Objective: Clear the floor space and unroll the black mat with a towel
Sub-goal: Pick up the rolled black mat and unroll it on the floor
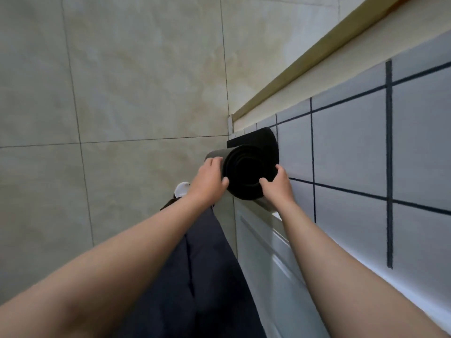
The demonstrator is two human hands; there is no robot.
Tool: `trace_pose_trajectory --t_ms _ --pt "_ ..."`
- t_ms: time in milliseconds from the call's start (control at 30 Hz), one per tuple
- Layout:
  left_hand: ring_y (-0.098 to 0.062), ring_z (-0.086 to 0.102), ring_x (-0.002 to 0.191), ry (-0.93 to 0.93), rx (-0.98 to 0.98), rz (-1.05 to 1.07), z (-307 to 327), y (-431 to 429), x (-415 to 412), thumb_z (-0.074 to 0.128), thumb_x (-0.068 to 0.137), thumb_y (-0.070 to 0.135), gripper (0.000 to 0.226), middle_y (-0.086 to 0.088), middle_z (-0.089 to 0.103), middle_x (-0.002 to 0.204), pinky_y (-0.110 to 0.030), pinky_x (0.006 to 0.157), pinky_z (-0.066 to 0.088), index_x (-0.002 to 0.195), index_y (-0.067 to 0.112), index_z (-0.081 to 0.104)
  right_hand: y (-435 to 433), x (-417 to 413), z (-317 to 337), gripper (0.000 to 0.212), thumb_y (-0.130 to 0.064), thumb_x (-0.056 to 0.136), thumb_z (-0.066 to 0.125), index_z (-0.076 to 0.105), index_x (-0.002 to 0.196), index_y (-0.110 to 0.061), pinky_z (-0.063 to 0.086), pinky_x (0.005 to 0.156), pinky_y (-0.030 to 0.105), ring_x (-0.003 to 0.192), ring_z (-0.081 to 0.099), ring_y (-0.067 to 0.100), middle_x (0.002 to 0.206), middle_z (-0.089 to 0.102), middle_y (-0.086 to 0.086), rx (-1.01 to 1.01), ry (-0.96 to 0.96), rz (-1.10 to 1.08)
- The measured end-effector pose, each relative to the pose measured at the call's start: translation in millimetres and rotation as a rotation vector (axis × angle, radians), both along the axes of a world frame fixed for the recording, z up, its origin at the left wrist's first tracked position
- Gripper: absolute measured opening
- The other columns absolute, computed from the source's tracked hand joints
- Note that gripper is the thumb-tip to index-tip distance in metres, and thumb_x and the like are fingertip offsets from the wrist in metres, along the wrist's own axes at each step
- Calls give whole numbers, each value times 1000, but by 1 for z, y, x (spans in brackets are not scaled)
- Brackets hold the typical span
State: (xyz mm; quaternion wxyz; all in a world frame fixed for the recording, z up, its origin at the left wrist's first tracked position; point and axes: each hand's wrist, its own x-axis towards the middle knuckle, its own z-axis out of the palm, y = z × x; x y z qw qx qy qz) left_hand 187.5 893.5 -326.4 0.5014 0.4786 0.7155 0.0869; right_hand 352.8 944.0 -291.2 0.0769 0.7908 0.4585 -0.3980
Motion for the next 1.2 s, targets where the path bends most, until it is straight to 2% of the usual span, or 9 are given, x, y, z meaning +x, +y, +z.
trace_pose_trajectory --t_ms 100,233,300,400,533,733,967,1067,1200 --pt "-27 31 139 -44 -8 10 -15 17 7 56 89 17 77 -8 28 155 -40 109 33 153 14 12 9 0 -20 73 -17 89 60 20 150 -13 35 109 40 138 35 29 154 30 9 -3 16 -20" --pt "-28 33 137 -24 -83 -105 -31 24 14 60 86 20 93 -8 32 152 -46 105 40 154 22 -3 12 -10 -35 91 -28 81 71 16 151 -10 34 108 42 138 30 31 151 28 14 87 -108 28" --pt "-33 39 130 -34 -132 -65 -36 24 16 61 86 21 94 -15 35 145 -45 102 42 153 23 -4 12 -15 -46 89 -33 78 74 25 148 -9 34 105 38 134 28 32 146 29 15 52 -190 70" --pt "-36 45 123 -85 -193 74 -42 20 13 66 82 29 89 -17 33 139 -45 99 45 152 26 10 12 -17 -60 65 -31 72 77 50 128 -13 33 102 35 125 32 32 134 38 15 54 -239 141" --pt "-32 52 119 -81 -216 183 -50 10 3 65 82 26 72 -12 42 136 -39 96 46 145 22 31 10 -21 -70 62 -20 73 76 36 119 -14 47 86 38 115 49 33 130 44 15 -64 -81 176" --pt "-30 58 114 -53 -230 304 -58 -12 -22 58 79 13 72 -13 62 126 -36 91 50 145 30 37 7 -43 -71 108 -11 67 78 14 149 -38 49 97 40 122 53 28 139 51 7 -175 107 335" --pt "-25 56 119 -24 -196 509 -46 -57 -66 52 77 6 69 -5 61 131 -29 94 45 139 33 47 -3 -95 -71 98 -4 73 68 19 148 -41 52 75 28 101 59 20 133 55 6 -239 176 561" --pt "-27 57 117 -13 -199 612 -36 -81 -81 52 77 4 71 -8 61 130 -29 92 45 141 34 45 -12 -121 -67 98 -2 70 67 22 147 -42 56 84 37 104 61 22 129 58 4 -245 200 681" --pt "-29 59 113 11 -200 776 -21 -128 -104 50 77 3 74 -11 62 127 -30 92 48 144 33 41 -39 -166 -63 99 7 68 65 26 148 -36 54 89 36 113 58 22 136 55 5 -268 283 834"
